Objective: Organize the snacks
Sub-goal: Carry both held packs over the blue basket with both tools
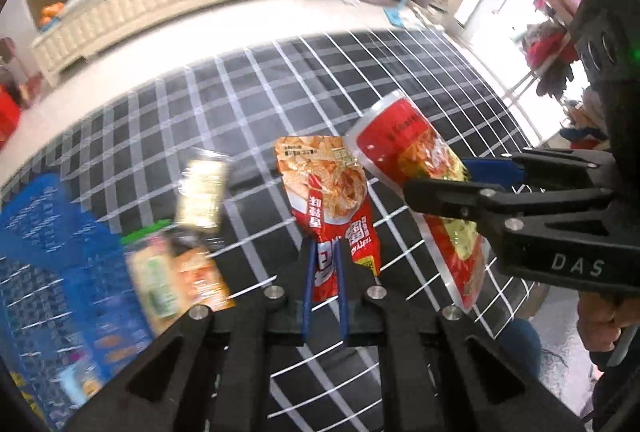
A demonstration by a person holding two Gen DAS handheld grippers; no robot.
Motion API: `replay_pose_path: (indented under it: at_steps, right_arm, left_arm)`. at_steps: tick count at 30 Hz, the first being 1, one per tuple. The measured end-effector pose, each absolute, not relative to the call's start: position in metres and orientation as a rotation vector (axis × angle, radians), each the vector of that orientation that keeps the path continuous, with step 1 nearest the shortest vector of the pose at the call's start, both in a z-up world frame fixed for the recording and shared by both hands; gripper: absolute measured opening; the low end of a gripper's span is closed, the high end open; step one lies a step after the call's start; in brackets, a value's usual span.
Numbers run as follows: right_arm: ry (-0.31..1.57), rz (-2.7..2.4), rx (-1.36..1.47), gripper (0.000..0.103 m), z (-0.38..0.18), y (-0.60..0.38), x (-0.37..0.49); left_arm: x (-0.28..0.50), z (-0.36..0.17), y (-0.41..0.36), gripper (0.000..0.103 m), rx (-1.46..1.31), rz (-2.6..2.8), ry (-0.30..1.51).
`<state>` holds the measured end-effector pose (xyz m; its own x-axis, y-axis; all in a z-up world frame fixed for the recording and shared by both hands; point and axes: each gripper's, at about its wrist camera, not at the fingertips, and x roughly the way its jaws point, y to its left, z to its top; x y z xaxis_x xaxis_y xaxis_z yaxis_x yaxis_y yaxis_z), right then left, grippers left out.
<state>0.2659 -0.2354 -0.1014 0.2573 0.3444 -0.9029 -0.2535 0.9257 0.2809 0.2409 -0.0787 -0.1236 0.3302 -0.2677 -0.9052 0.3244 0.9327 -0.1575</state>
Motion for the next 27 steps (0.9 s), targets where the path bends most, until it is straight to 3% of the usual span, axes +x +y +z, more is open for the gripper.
replay_pose_path:
  at_steps: [10, 27]
  right_arm:
    - [1.150, 0.558, -0.007, 0.046, -0.038, -0.125, 0.229]
    - [1.177, 0.715, -0.172, 0.046, -0.060, 0.025, 0.215]
  left_arm:
    - [0.185, -0.053, 0.036, 0.009, -0.001, -0.231, 1.069]
    - [0.153, -0.084, 0.172, 0.009, -0.094, -0.050, 1.137]
